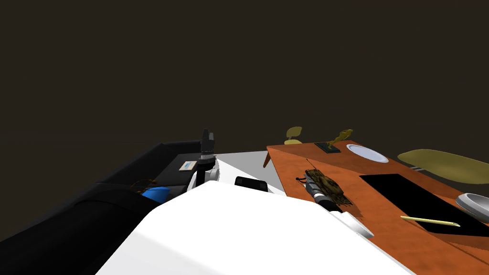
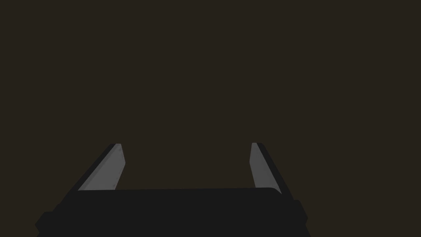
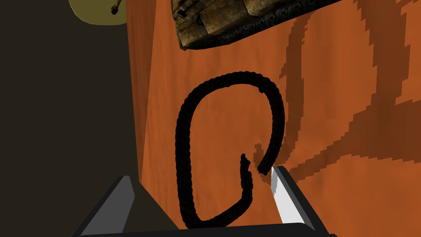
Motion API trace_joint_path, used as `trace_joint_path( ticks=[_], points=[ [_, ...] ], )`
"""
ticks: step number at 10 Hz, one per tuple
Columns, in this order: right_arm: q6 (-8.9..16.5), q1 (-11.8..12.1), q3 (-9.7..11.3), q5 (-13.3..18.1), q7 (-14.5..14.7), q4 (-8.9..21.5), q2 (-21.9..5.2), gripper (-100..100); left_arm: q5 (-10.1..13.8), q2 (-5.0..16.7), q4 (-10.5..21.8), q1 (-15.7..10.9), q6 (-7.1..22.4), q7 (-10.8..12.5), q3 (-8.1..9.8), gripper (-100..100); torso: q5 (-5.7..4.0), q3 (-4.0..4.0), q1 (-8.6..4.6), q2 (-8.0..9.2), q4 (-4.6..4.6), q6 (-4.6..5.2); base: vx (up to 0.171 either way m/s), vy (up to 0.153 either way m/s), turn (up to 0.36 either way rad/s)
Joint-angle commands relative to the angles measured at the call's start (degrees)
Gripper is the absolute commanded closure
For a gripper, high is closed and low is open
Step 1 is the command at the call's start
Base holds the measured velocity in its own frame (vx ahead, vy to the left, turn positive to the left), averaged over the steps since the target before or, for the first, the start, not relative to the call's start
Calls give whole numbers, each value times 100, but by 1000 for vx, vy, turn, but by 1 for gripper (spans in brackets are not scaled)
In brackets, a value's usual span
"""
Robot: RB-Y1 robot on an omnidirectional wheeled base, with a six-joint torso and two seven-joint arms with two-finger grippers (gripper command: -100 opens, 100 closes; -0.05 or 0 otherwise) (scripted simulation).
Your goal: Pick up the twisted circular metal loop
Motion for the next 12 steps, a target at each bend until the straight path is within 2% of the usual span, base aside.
trace_joint_path(
  ticks=[1,3,4,6,7,9,10,12],
  points=[
    [271,146,86,-286,286,166,-130,-100,0,0,0,0,0,0,0,0,0,0,0,0,0,0,103,11,-30],
    [271,146,86,-554,360,166,-130,-100,0,0,0,1,0,0,0,0,0,-8,0,-15,-3,0,74,20,-14],
    [545,293,162,-763,634,329,-251,-100,0,0,0,0,0,0,0,0,0,-1,0,-1,0,0,88,32,-34],
    [545,293,162,-1028,708,329,-251,-100,0,0,0,0,0,0,0,0,1,-5,6,-9,-2,0,66,27,-13],
    [811,440,238,-1236,965,492,-372,-100,0,0,0,0,0,0,0,0,0,1,1,2,0,0,89,28,-32],
    [819,440,238,-1503,1055,492,-372,-100,0,0,0,1,0,0,0,0,0,-8,1,-14,-3,-1,78,16,-14],
    [1093,586,314,-1711,1318,655,-493,-100,0,0,0,0,0,0,0,0,-1,-1,-2,-1,-1,-1,87,26,-33],
    [1093,586,314,-1977,1403,655,-493,-100,0,0,0,0,0,0,0,0,0,-5,3,-8,-2,0,64,24,-13]
  ],
)
